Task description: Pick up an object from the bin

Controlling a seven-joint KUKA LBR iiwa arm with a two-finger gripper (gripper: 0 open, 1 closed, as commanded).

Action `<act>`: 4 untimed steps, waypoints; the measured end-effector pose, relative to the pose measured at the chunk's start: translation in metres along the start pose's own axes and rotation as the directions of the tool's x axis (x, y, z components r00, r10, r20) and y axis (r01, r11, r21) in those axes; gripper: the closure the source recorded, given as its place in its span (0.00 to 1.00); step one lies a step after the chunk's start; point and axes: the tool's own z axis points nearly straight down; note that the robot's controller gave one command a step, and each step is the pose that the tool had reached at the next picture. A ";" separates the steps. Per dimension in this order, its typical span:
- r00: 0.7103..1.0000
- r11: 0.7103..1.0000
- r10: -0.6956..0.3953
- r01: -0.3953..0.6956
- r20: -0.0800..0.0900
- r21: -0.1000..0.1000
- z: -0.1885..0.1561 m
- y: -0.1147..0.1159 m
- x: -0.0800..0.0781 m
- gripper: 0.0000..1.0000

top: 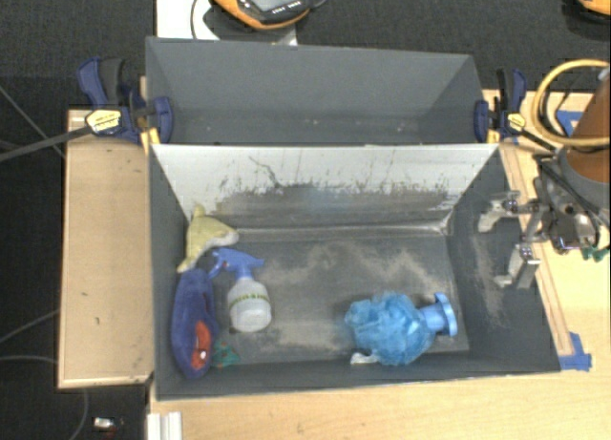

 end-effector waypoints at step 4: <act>0.982 0.982 -0.187 0.187 0.007 0.000 0.114 0.159 0.049 0.00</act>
Offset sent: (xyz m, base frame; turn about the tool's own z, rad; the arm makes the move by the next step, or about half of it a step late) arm -0.0303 0.1233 -0.1706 -0.0334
